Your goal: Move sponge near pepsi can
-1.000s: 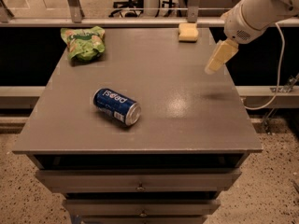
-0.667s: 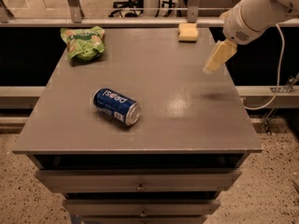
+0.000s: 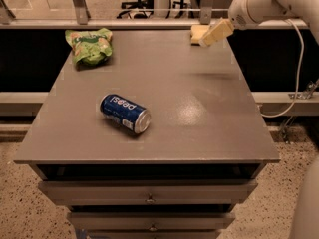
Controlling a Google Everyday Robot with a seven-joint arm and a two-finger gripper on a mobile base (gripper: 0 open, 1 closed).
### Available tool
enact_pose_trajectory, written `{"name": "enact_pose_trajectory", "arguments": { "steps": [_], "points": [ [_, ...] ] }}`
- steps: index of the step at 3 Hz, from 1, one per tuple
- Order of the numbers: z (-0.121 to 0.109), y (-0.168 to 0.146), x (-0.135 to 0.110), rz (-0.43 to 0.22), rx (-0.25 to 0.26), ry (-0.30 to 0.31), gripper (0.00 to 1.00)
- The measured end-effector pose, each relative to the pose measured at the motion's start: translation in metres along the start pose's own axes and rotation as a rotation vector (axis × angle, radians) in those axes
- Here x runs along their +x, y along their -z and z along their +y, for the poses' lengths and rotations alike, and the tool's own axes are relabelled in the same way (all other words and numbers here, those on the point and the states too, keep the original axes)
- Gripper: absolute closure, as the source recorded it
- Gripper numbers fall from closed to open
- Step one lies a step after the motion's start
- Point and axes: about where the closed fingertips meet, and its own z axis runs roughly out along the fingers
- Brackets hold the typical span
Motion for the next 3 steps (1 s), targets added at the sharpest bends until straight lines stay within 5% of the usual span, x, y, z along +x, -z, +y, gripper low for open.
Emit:
{"name": "enact_pose_trajectory", "arguments": {
  "steps": [1,3],
  "points": [
    [-0.030,-0.037,-0.009,-0.091,0.044,-0.108,0.00],
    [-0.042,-0.107,0.018,-0.087,0.055,-0.292,0.00]
  ]
}}
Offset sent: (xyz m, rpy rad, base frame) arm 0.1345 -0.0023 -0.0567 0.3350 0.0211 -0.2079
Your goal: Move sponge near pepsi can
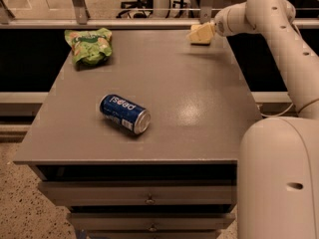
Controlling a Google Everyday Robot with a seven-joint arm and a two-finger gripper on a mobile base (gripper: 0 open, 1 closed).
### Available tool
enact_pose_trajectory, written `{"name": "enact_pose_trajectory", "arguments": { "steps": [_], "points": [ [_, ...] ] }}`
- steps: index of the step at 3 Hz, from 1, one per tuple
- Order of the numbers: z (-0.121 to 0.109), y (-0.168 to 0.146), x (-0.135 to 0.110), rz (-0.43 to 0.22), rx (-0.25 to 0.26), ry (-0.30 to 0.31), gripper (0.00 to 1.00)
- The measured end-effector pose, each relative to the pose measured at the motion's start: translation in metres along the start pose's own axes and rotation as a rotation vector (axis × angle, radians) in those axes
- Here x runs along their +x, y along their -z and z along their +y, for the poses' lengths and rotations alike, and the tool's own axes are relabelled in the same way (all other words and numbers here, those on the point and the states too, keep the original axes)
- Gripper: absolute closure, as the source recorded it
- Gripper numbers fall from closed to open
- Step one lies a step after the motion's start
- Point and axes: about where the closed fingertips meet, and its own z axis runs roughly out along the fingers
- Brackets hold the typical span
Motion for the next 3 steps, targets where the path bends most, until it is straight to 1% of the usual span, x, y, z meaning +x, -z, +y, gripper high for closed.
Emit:
{"name": "enact_pose_trajectory", "arguments": {
  "steps": [1,2,3],
  "points": [
    [-0.001,-0.020,0.016,0.036,-0.001,-0.059,0.00],
    [-0.002,-0.034,0.030,0.067,-0.002,-0.108,0.17],
    [-0.003,-0.037,0.033,0.072,-0.005,-0.128,0.40]
  ]
}}
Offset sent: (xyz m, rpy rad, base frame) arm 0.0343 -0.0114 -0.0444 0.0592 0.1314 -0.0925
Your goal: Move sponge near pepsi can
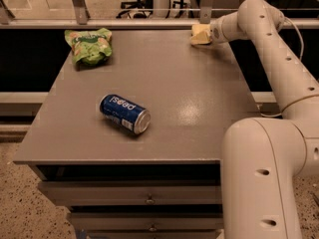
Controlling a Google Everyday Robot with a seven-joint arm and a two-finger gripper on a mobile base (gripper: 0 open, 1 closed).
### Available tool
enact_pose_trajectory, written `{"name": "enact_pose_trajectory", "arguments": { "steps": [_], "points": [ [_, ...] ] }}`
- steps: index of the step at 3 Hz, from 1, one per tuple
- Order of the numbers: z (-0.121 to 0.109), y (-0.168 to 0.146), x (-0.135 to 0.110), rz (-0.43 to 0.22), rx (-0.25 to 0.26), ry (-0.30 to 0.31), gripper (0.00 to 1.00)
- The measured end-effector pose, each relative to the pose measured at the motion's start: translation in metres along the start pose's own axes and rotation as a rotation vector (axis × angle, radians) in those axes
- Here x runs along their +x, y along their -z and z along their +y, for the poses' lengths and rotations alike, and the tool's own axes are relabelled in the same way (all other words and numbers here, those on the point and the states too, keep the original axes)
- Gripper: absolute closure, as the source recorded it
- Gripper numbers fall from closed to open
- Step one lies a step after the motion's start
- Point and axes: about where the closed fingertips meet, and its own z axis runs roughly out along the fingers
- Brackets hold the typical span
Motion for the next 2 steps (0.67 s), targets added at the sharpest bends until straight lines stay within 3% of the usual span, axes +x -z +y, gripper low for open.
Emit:
{"name": "enact_pose_trajectory", "arguments": {
  "steps": [1,2],
  "points": [
    [0.0016,0.0012,0.0017,0.011,-0.011,-0.013,0.71],
    [0.0035,0.0074,-0.0010,0.011,-0.023,-0.007,0.95]
  ]
}}
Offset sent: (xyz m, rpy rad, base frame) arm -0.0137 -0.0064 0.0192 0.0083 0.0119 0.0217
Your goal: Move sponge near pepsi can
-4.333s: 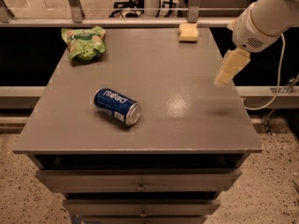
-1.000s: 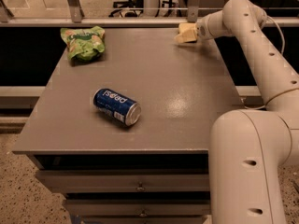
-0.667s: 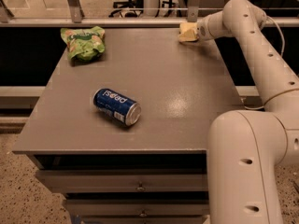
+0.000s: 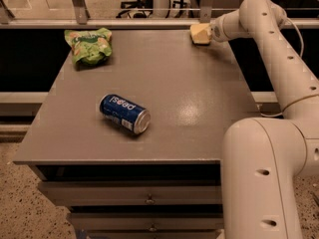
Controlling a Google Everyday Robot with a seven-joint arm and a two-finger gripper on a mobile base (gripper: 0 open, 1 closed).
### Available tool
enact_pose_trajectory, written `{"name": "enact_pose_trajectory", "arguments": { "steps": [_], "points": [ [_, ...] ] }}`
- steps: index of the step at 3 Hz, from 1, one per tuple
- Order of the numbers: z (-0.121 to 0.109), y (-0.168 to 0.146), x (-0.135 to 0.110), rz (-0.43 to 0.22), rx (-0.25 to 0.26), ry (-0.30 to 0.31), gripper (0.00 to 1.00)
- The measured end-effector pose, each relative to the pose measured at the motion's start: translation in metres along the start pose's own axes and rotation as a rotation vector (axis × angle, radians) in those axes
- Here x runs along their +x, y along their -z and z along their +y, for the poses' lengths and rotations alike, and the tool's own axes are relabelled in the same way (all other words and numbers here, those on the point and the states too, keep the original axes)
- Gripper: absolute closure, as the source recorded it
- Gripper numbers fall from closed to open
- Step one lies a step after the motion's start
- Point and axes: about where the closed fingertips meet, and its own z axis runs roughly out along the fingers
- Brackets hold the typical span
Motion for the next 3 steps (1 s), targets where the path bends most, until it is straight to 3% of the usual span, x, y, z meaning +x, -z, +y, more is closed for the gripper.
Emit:
{"name": "enact_pose_trajectory", "arguments": {
  "steps": [1,2,3],
  "points": [
    [0.014,0.031,-0.015,-0.027,-0.057,0.055,1.00],
    [0.048,0.074,-0.024,-0.043,-0.170,0.179,1.00],
    [0.086,0.121,-0.014,-0.018,-0.308,0.338,1.00]
  ]
}}
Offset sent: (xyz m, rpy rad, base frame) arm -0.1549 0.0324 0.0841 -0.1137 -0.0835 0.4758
